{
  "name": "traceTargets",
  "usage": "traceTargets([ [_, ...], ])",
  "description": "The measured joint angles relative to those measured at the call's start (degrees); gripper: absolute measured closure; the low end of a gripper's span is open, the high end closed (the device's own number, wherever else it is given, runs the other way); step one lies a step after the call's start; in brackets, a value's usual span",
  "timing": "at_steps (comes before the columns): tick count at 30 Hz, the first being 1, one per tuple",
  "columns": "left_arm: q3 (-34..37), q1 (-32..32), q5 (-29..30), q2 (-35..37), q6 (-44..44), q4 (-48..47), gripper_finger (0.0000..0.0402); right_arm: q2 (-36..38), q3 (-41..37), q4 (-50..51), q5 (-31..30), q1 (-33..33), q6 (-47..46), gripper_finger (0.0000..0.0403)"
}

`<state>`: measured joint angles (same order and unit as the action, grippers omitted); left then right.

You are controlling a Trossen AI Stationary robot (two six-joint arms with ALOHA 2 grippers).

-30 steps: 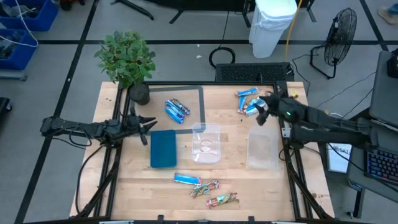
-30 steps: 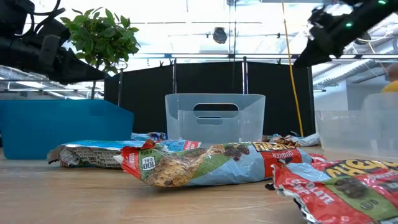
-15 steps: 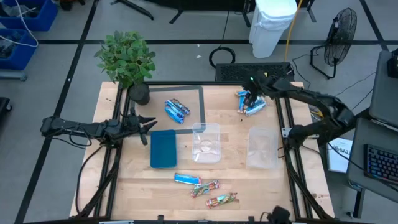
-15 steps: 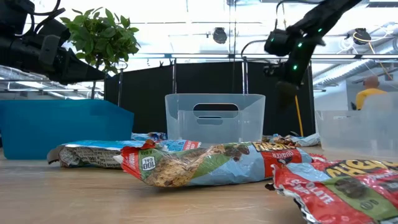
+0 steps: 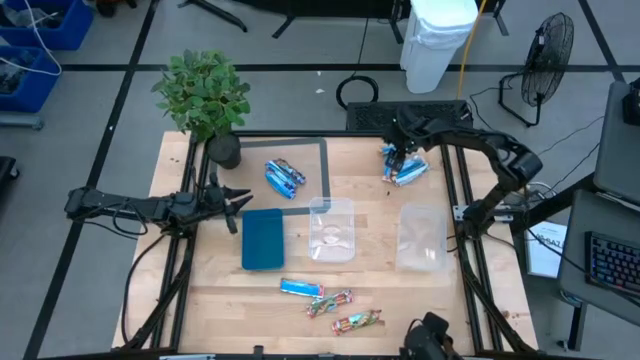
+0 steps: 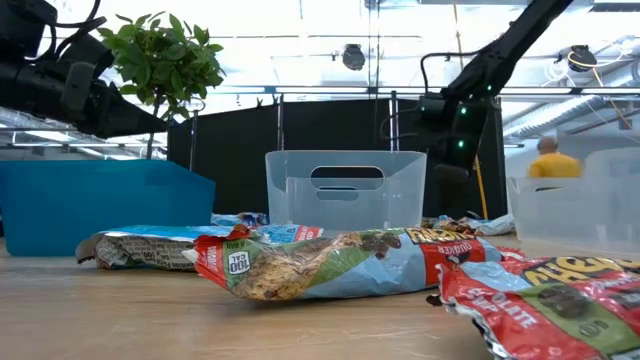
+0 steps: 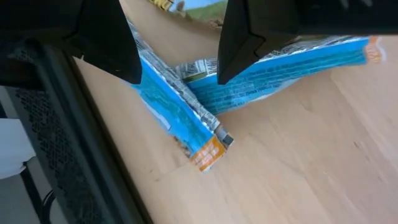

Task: Pick and place Granola Bars by type
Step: Put the yellow granola bar into the right transparent bin

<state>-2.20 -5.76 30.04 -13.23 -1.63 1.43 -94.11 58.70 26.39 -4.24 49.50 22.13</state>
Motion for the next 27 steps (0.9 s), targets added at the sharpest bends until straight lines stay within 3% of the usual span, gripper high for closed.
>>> traceTargets([
  [21, 0.00, 0.00, 0.02, 0.00, 3.28, 0.04, 0.0309, -6.72, -0.02, -6.00, -0.28, 2.61, -0.34, 0.0203],
  [27, 0.00, 0.00, 0.02, 0.00, 3.00, 0.06, 0.0309, -6.81, -0.02, -5.88, -0.28, 3.05, -1.25, 0.0258],
])
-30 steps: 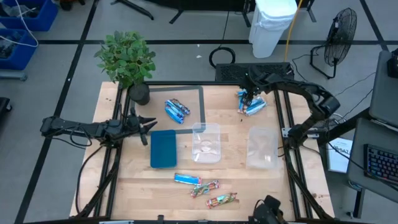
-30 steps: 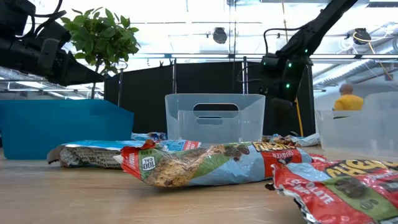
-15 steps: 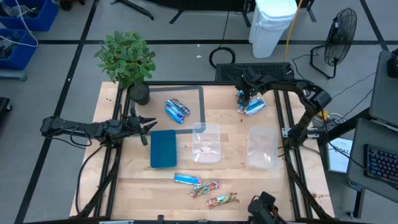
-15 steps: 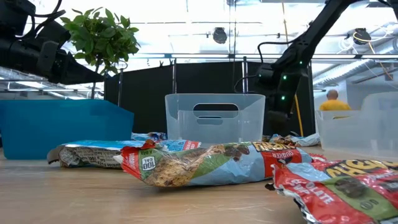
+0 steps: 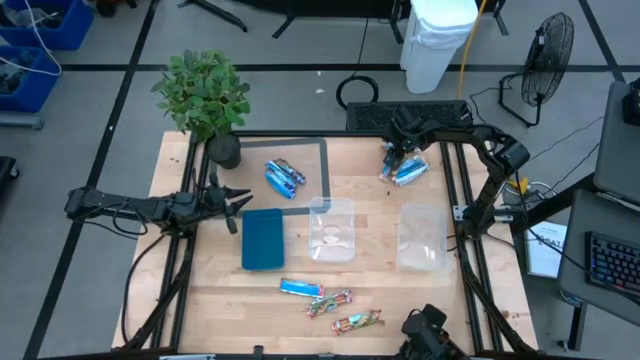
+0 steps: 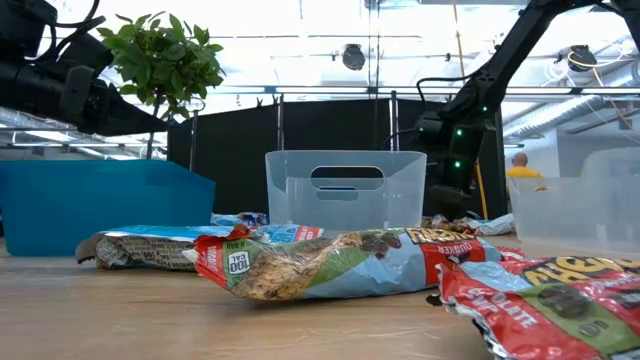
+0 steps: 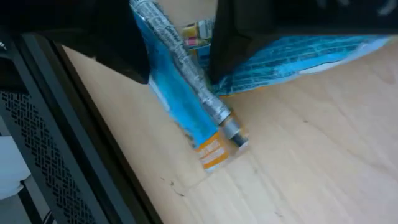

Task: Pick and place Granola Bars by type
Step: Put the yellow granola bar into the right transparent bin

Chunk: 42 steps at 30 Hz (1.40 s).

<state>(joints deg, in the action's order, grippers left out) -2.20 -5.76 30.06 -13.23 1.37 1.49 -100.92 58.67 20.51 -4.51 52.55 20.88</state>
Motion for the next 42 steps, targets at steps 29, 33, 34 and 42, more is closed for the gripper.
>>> traceTargets([
  [29, 0.00, 0.00, 0.02, 0.00, -0.15, 0.02, 0.0309, 26.56, -0.02, 4.82, 19.17, -12.56, -15.06, 0.0402],
  [33, 0.00, 0.00, 0.02, 0.00, -0.13, 0.02, 0.0309, 32.84, -0.02, 8.53, 24.23, -16.22, -19.06, 0.0402],
  [34, 0.00, 0.00, 0.02, 0.00, -0.14, 0.02, 0.0309, 34.44, -0.02, 9.52, 25.08, -17.27, -19.85, 0.0402],
  [42, 0.00, 0.00, 0.02, 0.00, -0.15, 0.03, 0.0309, 45.52, -0.04, 17.94, 25.83, -26.67, -26.58, 0.0403],
])
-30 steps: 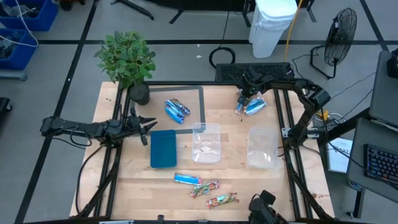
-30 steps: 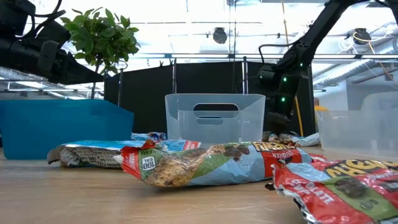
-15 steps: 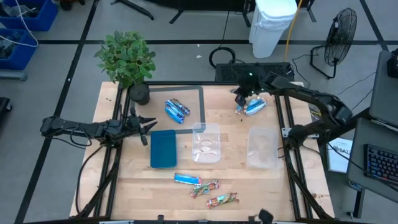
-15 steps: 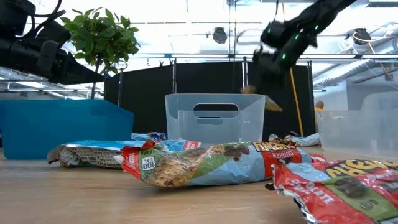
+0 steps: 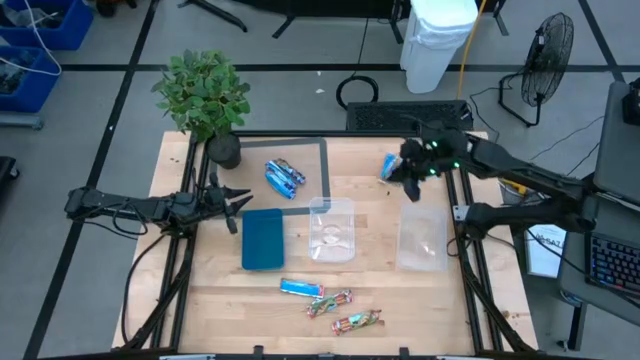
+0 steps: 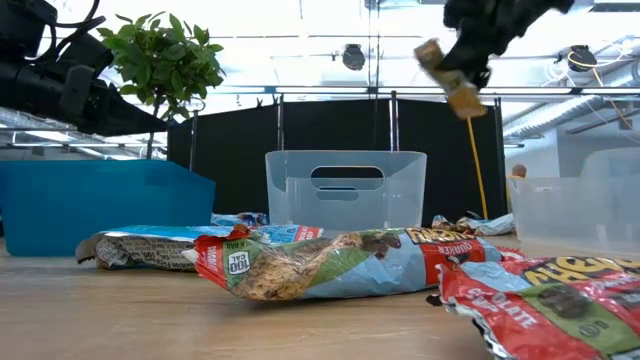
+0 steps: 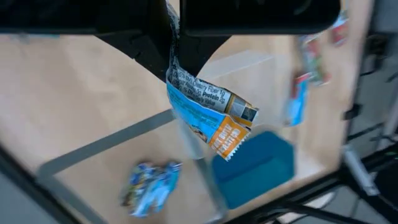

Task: Pick and place Granola Bars by type
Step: Put the yellow granola bar into the right transparent bin

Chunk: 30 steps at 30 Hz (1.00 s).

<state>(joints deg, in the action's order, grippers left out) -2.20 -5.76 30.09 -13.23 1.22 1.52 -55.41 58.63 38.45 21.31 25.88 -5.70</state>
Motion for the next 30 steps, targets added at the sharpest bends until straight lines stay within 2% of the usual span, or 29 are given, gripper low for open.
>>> traceTargets([
  [9, 0.00, 0.00, 0.00, 0.00, -0.01, 0.02, 0.0309, 7.20, -0.02, 8.72, -0.50, -12.59, -15.24, 0.0403],
  [21, 0.00, 0.00, 0.00, 0.00, -0.01, 0.02, 0.0309, 7.01, -0.02, 20.13, -13.30, -29.00, -33.40, 0.0403],
  [27, 0.00, 0.00, 0.00, 0.00, -0.01, 0.02, 0.0309, 4.03, -0.03, 26.62, -20.64, -34.69, -40.02, 0.0403],
  [30, 0.00, 0.00, 0.00, 0.00, -0.01, 0.02, 0.0309, 1.98, -1.42, 26.38, -22.81, -36.66, -41.71, 0.0403],
])
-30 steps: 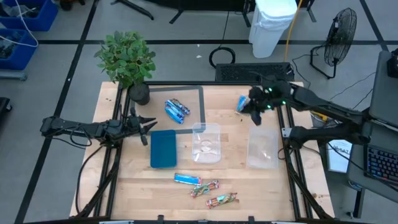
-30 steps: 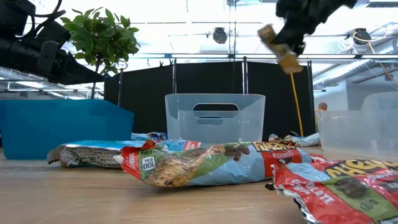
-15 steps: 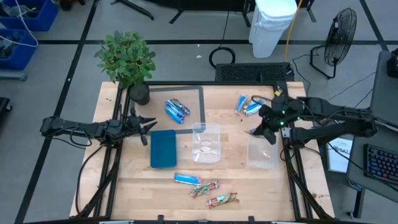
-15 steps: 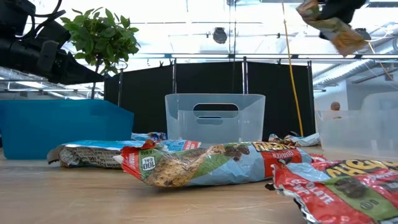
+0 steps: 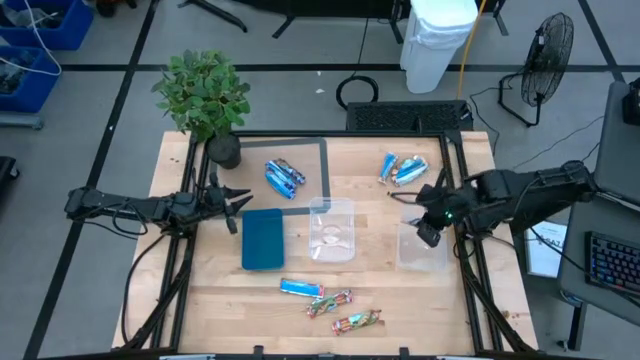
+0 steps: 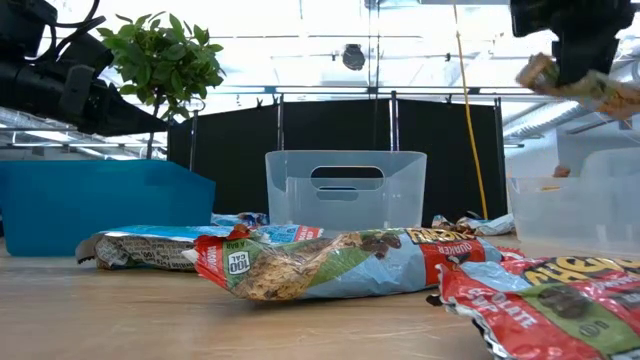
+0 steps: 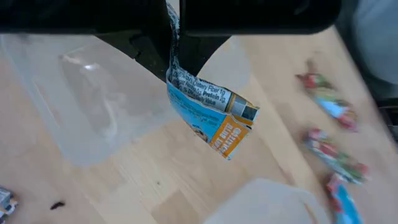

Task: Pick and place Granola Bars by type
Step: Put the yellow granola bar into the right transparent bin

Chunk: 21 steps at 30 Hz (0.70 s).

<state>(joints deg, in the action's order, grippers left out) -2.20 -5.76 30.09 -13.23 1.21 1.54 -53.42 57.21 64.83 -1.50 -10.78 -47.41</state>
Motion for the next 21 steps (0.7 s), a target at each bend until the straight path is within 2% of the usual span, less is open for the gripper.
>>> traceTargets([
  [4, 0.00, 0.00, 0.00, 0.00, 0.00, 0.00, 0.0309, -2.38, -4.30, -3.32, 0.27, -1.04, -0.75, 0.0403],
  [10, 0.00, 0.00, 0.00, 0.00, 0.01, 0.04, 0.0309, -4.34, -9.66, -2.57, -0.77, -0.85, -1.55, 0.0403],
  [21, 0.00, 0.00, 0.00, 0.02, 0.02, 0.04, 0.0309, -4.31, -18.04, -9.89, -1.57, 3.49, 0.59, 0.0402],
])
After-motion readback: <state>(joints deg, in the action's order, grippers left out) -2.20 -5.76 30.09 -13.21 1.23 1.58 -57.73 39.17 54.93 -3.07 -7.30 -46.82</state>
